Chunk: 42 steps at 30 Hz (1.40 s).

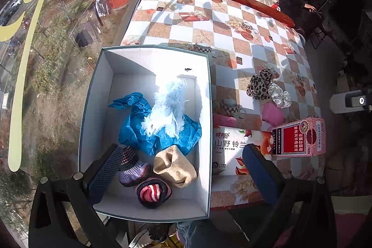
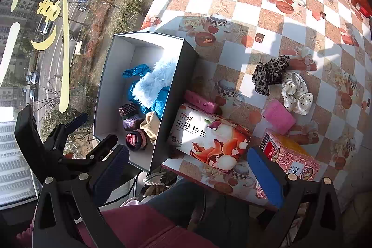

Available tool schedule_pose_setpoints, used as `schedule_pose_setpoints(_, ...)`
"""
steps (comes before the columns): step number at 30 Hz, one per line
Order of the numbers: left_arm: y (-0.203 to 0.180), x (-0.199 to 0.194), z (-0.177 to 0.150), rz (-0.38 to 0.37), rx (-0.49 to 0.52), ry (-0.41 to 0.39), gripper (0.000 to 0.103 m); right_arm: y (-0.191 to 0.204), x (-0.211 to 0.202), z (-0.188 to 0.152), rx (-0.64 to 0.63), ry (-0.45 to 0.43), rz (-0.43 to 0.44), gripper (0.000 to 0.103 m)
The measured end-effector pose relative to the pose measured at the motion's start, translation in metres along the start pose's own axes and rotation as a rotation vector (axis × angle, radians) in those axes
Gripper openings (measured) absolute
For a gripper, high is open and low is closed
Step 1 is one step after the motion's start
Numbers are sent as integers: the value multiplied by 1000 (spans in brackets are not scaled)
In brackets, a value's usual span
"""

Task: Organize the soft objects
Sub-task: 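Move both grippers over the scrunchies lying on the table, then grasp the leopard-print scrunchie with the left gripper while the right grasps the white polka-dot scrunchie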

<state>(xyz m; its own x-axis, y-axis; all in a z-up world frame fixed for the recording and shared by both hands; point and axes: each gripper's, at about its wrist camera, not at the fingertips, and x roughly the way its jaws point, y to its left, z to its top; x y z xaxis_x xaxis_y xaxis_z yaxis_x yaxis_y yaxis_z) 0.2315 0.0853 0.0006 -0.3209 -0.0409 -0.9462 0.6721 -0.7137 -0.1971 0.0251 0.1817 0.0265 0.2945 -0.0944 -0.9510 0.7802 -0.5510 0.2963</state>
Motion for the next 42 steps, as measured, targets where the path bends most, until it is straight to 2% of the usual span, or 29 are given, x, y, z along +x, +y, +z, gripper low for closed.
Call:
schedule_pose_setpoints(3, -35, 8, 23, -29, 82, 19, 103, -51, -25, 0, 80, -39, -49, 103)
schedule_pose_setpoints(7, -88, 37, 49, 3, 207, 56, 103, -123, -29, 3, 207, -47, -104, 103)
schedule_pose_setpoints(11, -132, 89, 75, 19, 273, 129, 103, -183, 10, 11, 290, 10, -126, 103)
schedule_pose_setpoints(15, -159, 149, 94, 48, 299, 214, 103, -205, 57, 28, 270, 66, -98, 103)
schedule_pose_setpoints(19, -170, 197, 103, 91, 303, 290, 103, -206, 99, 53, 190, 80, -99, 103)
schedule_pose_setpoints(23, -167, 227, 107, 167, 282, 329, 103, -214, 140, 69, 172, 131, -96, 103)
schedule_pose_setpoints(25, -161, 234, 112, 224, 262, 316, 103, -217, 155, 72, 147, 154, -154, 103)
schedule_pose_setpoints(27, -151, 234, 121, 282, 230, 280, 103, -224, 157, 69, 128, 156, -266, 103)
schedule_pose_setpoints(28, -146, 232, 125, 311, 212, 269, 103, -233, 153, 67, 145, 149, -309, 103)
schedule_pose_setpoints(30, -136, 221, 133, 340, 192, 250, 103, -256, 140, 59, 214, 131, -333, 103)
schedule_pose_setpoints(32, -130, 200, 137, 297, 175, 207, 103, -278, 119, 48, 275, 91, -296, 103)
schedule_pose_setpoints(34, -129, 177, 137, 210, 157, 169, 103, -290, 98, 39, 308, 35, -179, 103)
schedule_pose_setpoints(36, -138, 169, 137, 147, 163, 168, 103, -291, 84, 33, 302, -7, -94, 103)
schedule_pose_setpoints(39, -163, 193, 142, 142, 169, 215, 103, -276, 87, 38, 238, -20, -65, 103)
schedule_pose_setpoints(42, -173, 230, 145, 145, 130, 270, 103, -258, 110, 48, 174, 11, -101, 103)
